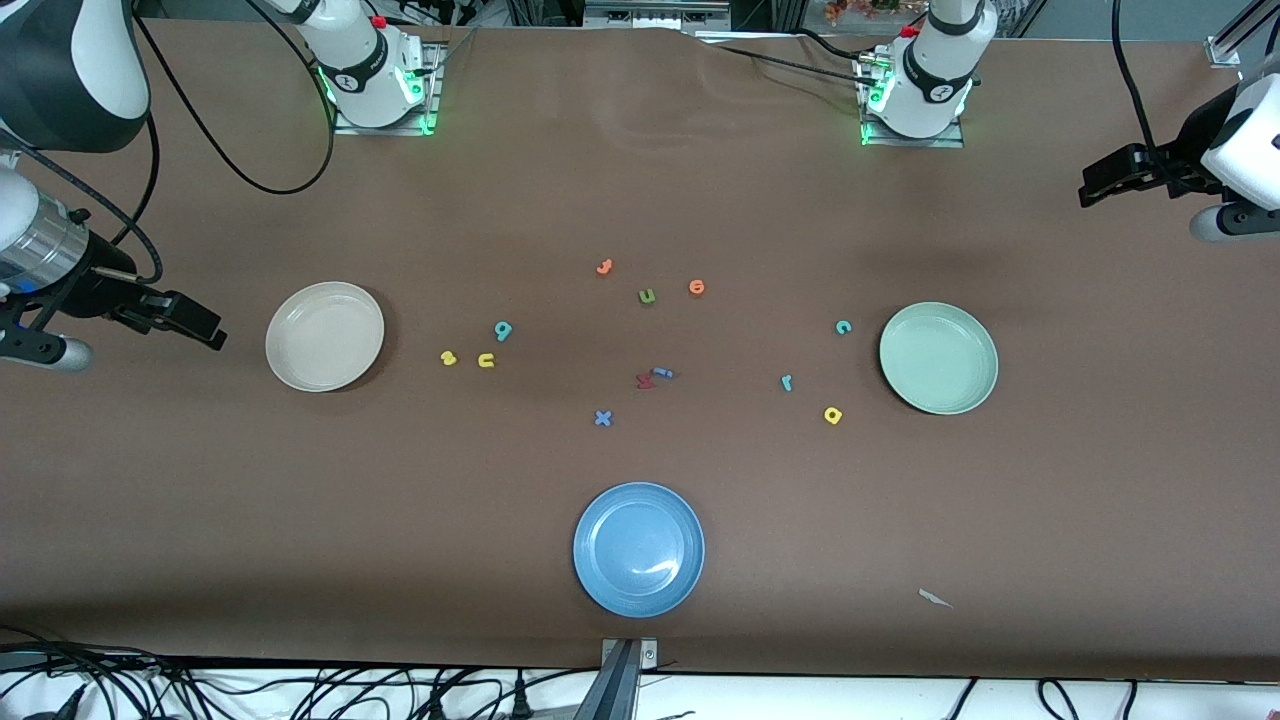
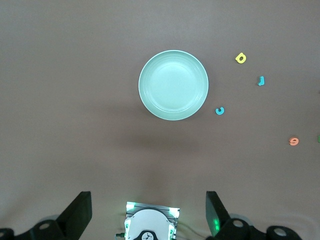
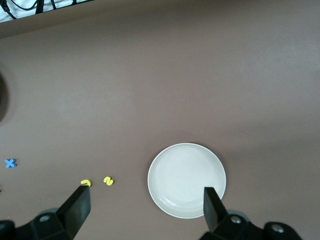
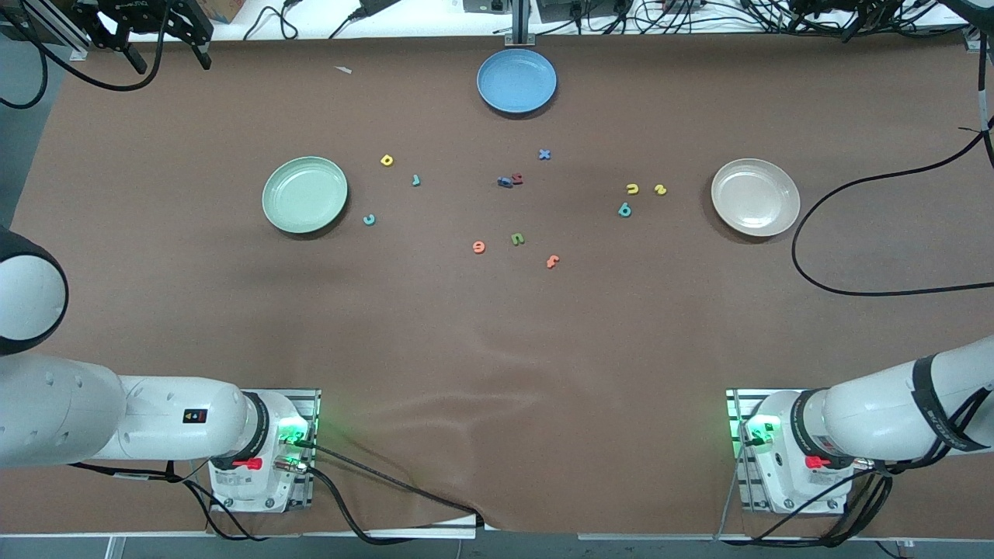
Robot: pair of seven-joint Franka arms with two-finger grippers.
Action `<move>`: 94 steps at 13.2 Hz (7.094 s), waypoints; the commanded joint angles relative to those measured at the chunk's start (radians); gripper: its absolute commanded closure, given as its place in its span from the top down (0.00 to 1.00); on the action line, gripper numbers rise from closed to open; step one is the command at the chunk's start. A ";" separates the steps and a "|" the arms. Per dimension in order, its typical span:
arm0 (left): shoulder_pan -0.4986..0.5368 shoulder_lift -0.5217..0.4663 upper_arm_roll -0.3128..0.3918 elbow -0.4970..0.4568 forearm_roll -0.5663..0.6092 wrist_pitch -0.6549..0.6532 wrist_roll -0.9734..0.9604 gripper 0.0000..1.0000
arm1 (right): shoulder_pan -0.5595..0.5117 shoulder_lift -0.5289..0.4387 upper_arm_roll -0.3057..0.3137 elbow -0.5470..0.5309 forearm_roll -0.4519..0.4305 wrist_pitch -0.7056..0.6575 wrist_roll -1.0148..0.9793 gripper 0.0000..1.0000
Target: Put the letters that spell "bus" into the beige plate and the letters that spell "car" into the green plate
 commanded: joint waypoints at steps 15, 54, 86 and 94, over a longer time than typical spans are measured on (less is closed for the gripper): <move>-0.013 0.017 -0.003 0.036 -0.016 0.050 -0.003 1.00 | 0.000 -0.003 0.000 0.000 0.003 -0.063 -0.015 1.00; -0.387 0.653 -0.004 -0.132 -0.140 0.860 -0.076 1.00 | 0.304 0.337 0.046 -0.330 -0.161 0.497 0.102 0.98; -0.218 0.539 -0.003 -0.143 -0.102 0.668 0.037 0.00 | 0.296 0.374 0.046 -0.467 -0.136 0.767 0.012 0.19; -0.079 0.540 0.005 -0.255 -0.020 0.604 0.213 0.47 | 0.290 0.276 -0.056 -0.355 -0.142 0.499 -0.030 0.13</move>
